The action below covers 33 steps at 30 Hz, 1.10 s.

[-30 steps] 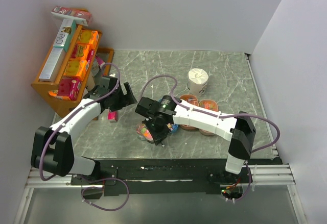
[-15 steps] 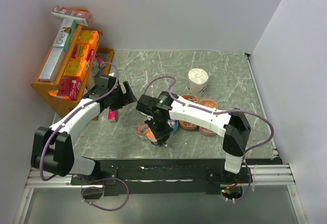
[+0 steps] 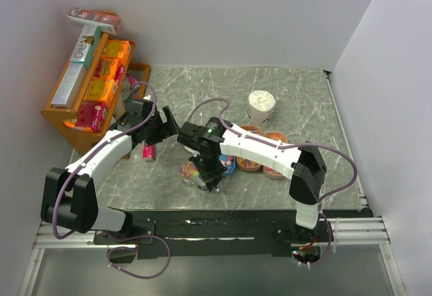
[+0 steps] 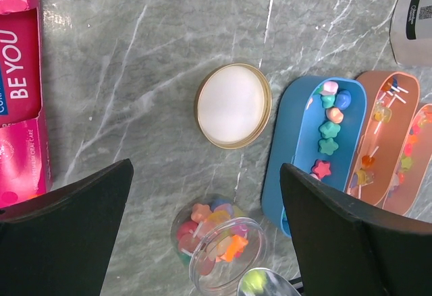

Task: Pack the candies
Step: Place the fake candies in the packing bottle.

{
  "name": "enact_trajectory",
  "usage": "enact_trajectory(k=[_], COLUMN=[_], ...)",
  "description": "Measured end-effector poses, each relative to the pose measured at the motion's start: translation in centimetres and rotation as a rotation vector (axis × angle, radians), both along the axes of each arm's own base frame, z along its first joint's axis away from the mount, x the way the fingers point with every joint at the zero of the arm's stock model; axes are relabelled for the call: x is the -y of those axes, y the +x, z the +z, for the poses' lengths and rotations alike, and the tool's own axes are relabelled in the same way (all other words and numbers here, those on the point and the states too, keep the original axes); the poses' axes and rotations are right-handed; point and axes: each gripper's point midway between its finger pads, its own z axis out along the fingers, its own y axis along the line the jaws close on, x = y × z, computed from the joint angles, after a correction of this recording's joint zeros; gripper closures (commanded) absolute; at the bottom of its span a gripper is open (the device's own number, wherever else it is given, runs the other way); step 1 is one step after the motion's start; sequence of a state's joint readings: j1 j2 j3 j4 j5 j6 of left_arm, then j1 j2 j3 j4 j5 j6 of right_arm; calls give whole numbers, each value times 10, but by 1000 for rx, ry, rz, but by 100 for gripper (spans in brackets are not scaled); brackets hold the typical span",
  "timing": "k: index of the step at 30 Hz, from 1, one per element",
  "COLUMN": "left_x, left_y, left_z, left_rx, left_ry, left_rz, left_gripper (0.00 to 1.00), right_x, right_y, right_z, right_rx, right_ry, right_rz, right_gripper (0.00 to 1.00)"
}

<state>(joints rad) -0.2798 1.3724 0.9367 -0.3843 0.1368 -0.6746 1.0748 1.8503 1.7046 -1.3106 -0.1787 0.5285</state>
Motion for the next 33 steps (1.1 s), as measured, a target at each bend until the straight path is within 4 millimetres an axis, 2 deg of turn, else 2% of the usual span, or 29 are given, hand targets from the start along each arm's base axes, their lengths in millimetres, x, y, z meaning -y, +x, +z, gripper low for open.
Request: enact_trajectory(k=[9, 24, 33], left_x=[1, 2, 3], left_y=[0, 0, 1], left_z=[1, 1, 2], left_rx=[3, 0, 6], left_ry=[-10, -21, -24], left_rz=[-5, -8, -9], left_gripper=[3, 3, 4], right_x=[-2, -11, -13], right_y=[3, -3, 8], right_z=[6, 2, 0], right_rx=[-2, -94, -150], right_ry=[11, 28, 69], right_rz=[-5, -18, -117], right_gripper=[100, 100, 100])
